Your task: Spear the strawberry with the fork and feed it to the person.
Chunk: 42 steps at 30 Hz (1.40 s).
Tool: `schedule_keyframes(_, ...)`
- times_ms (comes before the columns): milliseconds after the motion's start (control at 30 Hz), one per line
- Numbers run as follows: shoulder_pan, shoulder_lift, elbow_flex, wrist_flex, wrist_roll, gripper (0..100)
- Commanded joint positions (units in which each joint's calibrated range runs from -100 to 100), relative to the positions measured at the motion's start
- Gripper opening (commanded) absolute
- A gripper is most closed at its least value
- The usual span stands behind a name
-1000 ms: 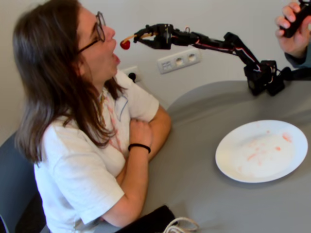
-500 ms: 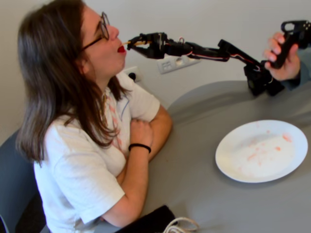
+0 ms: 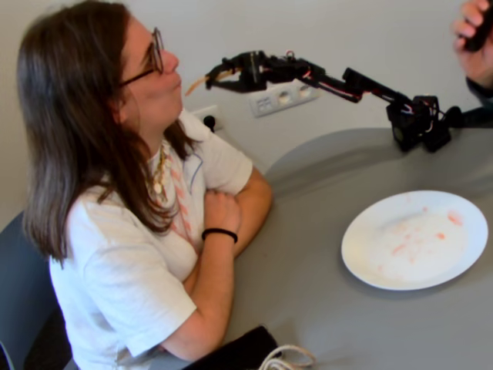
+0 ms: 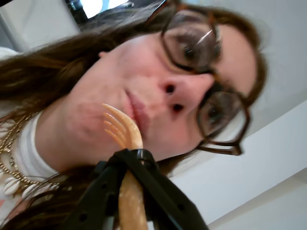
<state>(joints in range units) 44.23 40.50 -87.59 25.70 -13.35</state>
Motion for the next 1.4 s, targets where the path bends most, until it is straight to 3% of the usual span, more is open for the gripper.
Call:
schedule_keyframes(0,0.7,-5.2,-10.2,6.3,-0.1,1)
schedule_keyframes(200,1.2,-19.4,-12.1,19.6,-0.1,1)
schedule_keyframes(500,0.5,-45.0,-12.1,59.7,-0.1,1)
schedule_keyframes(667,0.5,-54.3,-12.1,73.5,-0.1,1)
schedule_keyframes(1067,0.3,-77.2,-11.8,74.3,-0.2,1)
schedule_keyframes(1200,-8.4,-81.3,0.9,74.3,-0.1,1)
schedule_keyframes(1367,-24.7,-98.3,35.3,74.3,0.1,1)
